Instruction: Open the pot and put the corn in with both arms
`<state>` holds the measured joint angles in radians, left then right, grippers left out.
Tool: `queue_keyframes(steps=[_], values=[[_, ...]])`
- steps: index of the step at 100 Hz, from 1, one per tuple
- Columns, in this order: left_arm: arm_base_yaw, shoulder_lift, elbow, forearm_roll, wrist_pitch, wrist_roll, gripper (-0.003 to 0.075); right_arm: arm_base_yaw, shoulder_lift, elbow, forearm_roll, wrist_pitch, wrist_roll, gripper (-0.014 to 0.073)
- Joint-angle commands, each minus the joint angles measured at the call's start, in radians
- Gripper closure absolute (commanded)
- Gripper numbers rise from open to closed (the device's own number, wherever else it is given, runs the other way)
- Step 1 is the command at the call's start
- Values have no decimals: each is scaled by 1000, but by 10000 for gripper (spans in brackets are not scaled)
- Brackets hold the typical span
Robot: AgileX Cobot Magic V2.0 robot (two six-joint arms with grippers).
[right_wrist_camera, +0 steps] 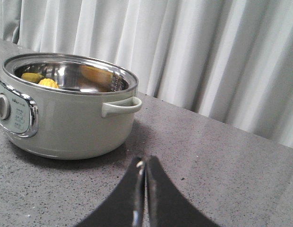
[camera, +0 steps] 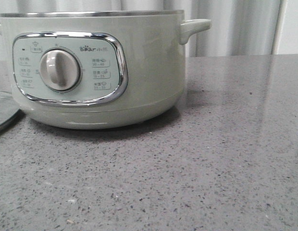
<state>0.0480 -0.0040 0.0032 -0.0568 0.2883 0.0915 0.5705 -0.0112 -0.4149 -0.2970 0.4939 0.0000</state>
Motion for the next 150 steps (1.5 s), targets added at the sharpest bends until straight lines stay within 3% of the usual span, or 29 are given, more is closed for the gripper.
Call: queue_keyframes(steps=[1,113,130,150], values=[[-40,-36,6,-8,13,2,741,-7,0,-23,-21,-77,-12,652],[-60,-34,6,-6,13,2,741,-11,0,10,-23,-110,-12,652],[-60,-34,6,-6,13,2,741,-101,0,169,-27,-334,-12,652],[-60,-34,6,-6,13,2,741,-303,0,395,33,-960,-12,652]])
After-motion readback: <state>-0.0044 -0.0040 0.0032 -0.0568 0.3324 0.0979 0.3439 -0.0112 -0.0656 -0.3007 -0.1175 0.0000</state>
